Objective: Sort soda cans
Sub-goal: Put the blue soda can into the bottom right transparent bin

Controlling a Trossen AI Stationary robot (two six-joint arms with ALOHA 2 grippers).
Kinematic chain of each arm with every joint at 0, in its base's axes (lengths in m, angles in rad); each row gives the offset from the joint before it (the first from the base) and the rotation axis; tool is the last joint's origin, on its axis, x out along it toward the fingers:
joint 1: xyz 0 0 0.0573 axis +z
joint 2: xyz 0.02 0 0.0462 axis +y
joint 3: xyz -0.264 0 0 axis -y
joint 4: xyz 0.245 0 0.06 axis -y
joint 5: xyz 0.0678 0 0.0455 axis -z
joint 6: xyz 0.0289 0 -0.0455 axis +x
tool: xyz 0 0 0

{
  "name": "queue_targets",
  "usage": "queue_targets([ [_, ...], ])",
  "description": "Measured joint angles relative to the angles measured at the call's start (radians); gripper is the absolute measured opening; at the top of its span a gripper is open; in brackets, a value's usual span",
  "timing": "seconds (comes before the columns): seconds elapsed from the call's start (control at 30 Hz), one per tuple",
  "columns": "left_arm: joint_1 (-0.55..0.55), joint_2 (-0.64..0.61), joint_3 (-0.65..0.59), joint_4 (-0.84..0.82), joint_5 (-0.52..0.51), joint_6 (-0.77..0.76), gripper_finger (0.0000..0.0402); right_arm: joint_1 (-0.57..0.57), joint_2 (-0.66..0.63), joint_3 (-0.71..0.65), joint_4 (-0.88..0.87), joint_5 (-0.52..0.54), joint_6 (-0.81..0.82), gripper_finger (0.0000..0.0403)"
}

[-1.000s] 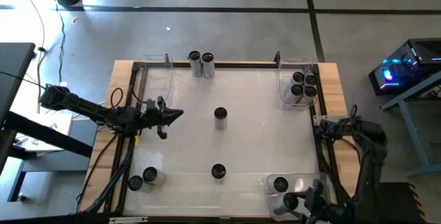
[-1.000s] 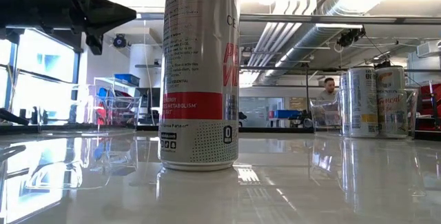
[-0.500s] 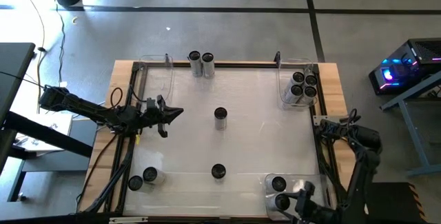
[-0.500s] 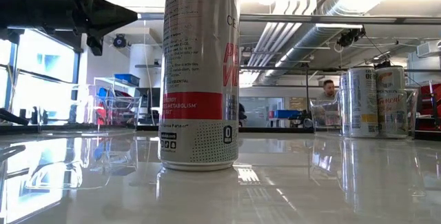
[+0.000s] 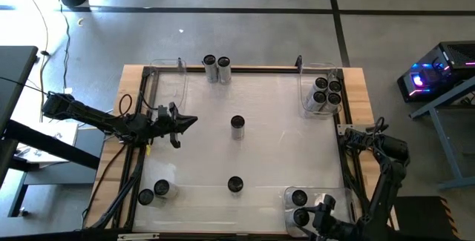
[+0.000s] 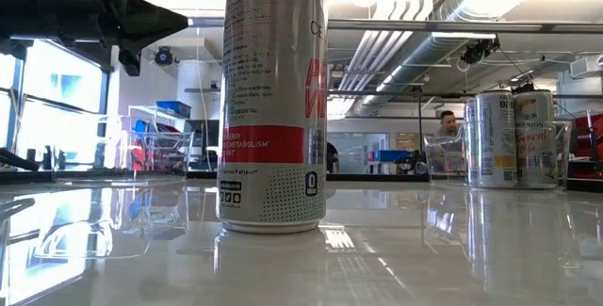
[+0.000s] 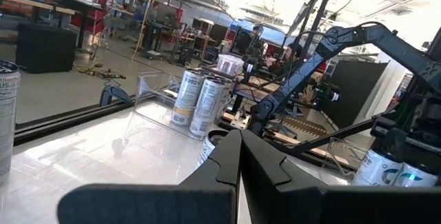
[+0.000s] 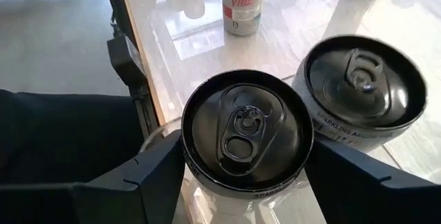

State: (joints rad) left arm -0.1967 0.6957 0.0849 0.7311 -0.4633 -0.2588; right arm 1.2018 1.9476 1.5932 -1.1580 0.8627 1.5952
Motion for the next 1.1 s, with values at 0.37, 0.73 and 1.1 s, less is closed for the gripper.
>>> queue_targets([
  [0.37,0.0,0.0,0.0,0.001,0.0,0.0,0.0,-0.001,-0.017,-0.013,0.022,-0.077,-0.004,0.0316],
  [0.73,0.0,0.0,0.0,0.014,0.001,0.0,0.0,-0.012,-0.085,0.07,-0.095,-0.246,-0.007,0.0319],
  [1.1,0.0,0.0,0.0,0.015,0.001,0.001,0.0,-0.013,-0.096,0.271,-0.348,-0.226,0.001,0.0319],
])
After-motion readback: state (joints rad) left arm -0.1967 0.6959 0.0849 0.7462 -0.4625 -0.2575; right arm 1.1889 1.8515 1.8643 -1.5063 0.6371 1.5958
